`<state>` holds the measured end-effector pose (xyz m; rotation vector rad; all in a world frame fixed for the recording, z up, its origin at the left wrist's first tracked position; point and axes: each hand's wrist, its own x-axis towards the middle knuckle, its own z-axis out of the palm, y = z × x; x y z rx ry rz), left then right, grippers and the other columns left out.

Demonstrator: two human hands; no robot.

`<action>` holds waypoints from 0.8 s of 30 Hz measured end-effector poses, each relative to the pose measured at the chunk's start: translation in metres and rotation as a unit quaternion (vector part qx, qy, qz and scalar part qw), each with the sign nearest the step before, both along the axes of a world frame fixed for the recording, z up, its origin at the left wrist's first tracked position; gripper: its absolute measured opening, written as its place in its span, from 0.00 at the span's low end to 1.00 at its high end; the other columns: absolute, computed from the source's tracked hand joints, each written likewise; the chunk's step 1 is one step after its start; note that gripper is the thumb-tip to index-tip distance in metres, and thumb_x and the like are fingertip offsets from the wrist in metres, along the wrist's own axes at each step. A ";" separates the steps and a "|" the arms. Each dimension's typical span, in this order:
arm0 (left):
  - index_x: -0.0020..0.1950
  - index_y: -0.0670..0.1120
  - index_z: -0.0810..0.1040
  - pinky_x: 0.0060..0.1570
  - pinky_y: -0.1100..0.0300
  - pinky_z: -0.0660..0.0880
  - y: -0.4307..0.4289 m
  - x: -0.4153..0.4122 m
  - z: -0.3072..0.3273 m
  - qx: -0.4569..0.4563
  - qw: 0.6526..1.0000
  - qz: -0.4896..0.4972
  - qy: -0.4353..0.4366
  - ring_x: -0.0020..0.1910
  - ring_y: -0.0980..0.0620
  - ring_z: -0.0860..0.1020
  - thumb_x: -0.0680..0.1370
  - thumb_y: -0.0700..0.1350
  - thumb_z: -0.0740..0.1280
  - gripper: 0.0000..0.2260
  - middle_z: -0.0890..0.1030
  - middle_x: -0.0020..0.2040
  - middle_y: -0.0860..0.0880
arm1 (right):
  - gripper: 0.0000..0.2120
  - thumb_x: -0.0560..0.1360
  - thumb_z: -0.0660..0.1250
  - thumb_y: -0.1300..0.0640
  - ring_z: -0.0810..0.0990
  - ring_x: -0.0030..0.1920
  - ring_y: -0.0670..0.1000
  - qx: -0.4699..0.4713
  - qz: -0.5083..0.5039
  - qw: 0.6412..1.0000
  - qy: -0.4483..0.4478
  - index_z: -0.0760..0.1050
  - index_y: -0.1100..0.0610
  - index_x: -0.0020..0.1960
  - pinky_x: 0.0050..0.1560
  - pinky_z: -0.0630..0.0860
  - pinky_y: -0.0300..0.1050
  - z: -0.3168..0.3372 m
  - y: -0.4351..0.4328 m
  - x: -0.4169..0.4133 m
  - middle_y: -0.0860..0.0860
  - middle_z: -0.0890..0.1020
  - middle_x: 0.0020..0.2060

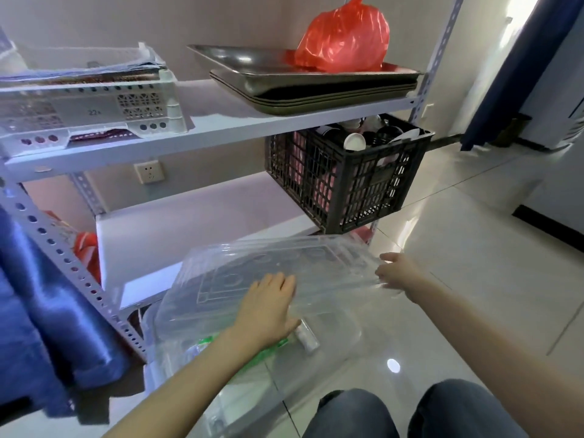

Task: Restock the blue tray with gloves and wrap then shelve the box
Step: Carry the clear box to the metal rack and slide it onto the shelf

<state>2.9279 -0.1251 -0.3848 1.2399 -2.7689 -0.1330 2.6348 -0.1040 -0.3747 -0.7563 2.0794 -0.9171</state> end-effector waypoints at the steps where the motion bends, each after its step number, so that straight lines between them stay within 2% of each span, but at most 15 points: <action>1: 0.54 0.52 0.68 0.50 0.53 0.65 -0.001 0.012 -0.007 0.051 0.998 -0.018 0.013 0.54 0.49 0.70 0.67 0.66 0.64 0.24 0.71 0.53 0.52 | 0.23 0.72 0.65 0.70 0.76 0.41 0.58 0.001 0.005 1.000 0.008 0.70 0.62 0.67 0.40 0.78 0.50 -0.006 0.003 0.003 0.60 0.77 0.47; 3: 0.56 0.55 0.71 0.55 0.54 0.65 -0.006 0.037 -0.023 0.124 0.990 -0.002 0.073 0.55 0.51 0.70 0.65 0.72 0.60 0.29 0.72 0.54 0.55 | 0.25 0.74 0.64 0.68 0.76 0.43 0.58 0.002 0.028 1.000 0.007 0.67 0.61 0.70 0.38 0.77 0.48 -0.018 0.016 0.003 0.60 0.76 0.51; 4: 0.59 0.55 0.72 0.59 0.53 0.65 -0.012 0.050 -0.032 0.128 0.986 0.040 0.103 0.58 0.51 0.71 0.66 0.72 0.59 0.29 0.73 0.55 0.54 | 0.26 0.74 0.64 0.67 0.77 0.47 0.58 0.002 0.041 0.999 0.010 0.66 0.59 0.71 0.40 0.77 0.49 -0.025 0.024 0.000 0.60 0.76 0.56; 5: 0.63 0.55 0.72 0.63 0.49 0.64 -0.019 0.064 -0.043 0.110 0.982 0.102 0.117 0.61 0.49 0.70 0.69 0.70 0.60 0.28 0.73 0.59 0.53 | 0.27 0.74 0.65 0.67 0.77 0.53 0.57 0.000 0.053 0.998 0.016 0.66 0.57 0.72 0.43 0.77 0.49 -0.033 0.031 -0.004 0.60 0.74 0.62; 7: 0.70 0.53 0.67 0.67 0.42 0.62 -0.031 0.093 -0.064 0.083 0.959 0.255 0.088 0.69 0.43 0.65 0.74 0.61 0.63 0.26 0.68 0.69 0.46 | 0.29 0.74 0.66 0.67 0.75 0.62 0.57 -0.009 0.076 0.997 0.030 0.65 0.55 0.73 0.48 0.77 0.50 -0.046 0.042 -0.010 0.58 0.71 0.69; 9: 0.75 0.51 0.60 0.68 0.41 0.61 -0.033 0.116 -0.085 0.136 0.919 0.358 0.087 0.72 0.38 0.59 0.77 0.54 0.63 0.28 0.60 0.74 0.38 | 0.30 0.74 0.66 0.68 0.74 0.62 0.56 -0.020 0.091 0.995 0.018 0.64 0.54 0.73 0.52 0.76 0.52 -0.061 0.047 -0.011 0.57 0.69 0.70; 11: 0.75 0.48 0.60 0.69 0.44 0.61 -0.026 0.128 -0.102 0.180 0.897 0.380 0.138 0.73 0.36 0.59 0.78 0.50 0.63 0.27 0.57 0.74 0.32 | 0.30 0.75 0.66 0.69 0.74 0.59 0.54 -0.027 0.109 0.994 0.001 0.63 0.53 0.73 0.53 0.75 0.52 -0.076 0.048 -0.007 0.56 0.68 0.71; 14: 0.73 0.46 0.63 0.66 0.45 0.63 -0.010 0.144 -0.118 0.147 0.894 0.393 0.157 0.72 0.35 0.61 0.79 0.48 0.62 0.23 0.58 0.73 0.33 | 0.30 0.75 0.66 0.67 0.77 0.55 0.56 -0.021 0.139 0.990 0.005 0.62 0.51 0.74 0.50 0.74 0.51 -0.095 0.043 0.004 0.53 0.67 0.72; 18: 0.72 0.49 0.64 0.59 0.45 0.66 0.011 0.163 -0.122 0.116 0.874 0.457 0.118 0.58 0.33 0.69 0.80 0.45 0.59 0.20 0.65 0.68 0.35 | 0.30 0.74 0.66 0.69 0.74 0.60 0.54 -0.009 0.143 0.990 -0.009 0.65 0.50 0.72 0.49 0.72 0.50 -0.116 0.034 0.018 0.55 0.68 0.71; 20: 0.71 0.49 0.65 0.58 0.44 0.67 0.027 0.171 -0.127 0.130 0.861 0.477 0.118 0.55 0.33 0.69 0.79 0.44 0.60 0.20 0.67 0.65 0.36 | 0.30 0.74 0.66 0.69 0.72 0.63 0.54 0.000 0.153 0.988 -0.022 0.65 0.50 0.72 0.53 0.70 0.50 -0.125 0.034 0.023 0.55 0.69 0.71; 24: 0.70 0.45 0.68 0.57 0.46 0.68 0.059 0.178 -0.144 0.118 0.866 0.470 0.124 0.56 0.34 0.70 0.77 0.42 0.63 0.21 0.70 0.60 0.35 | 0.31 0.73 0.64 0.70 0.72 0.63 0.52 0.008 0.162 0.987 -0.013 0.65 0.49 0.72 0.60 0.68 0.49 -0.132 0.029 0.028 0.52 0.70 0.70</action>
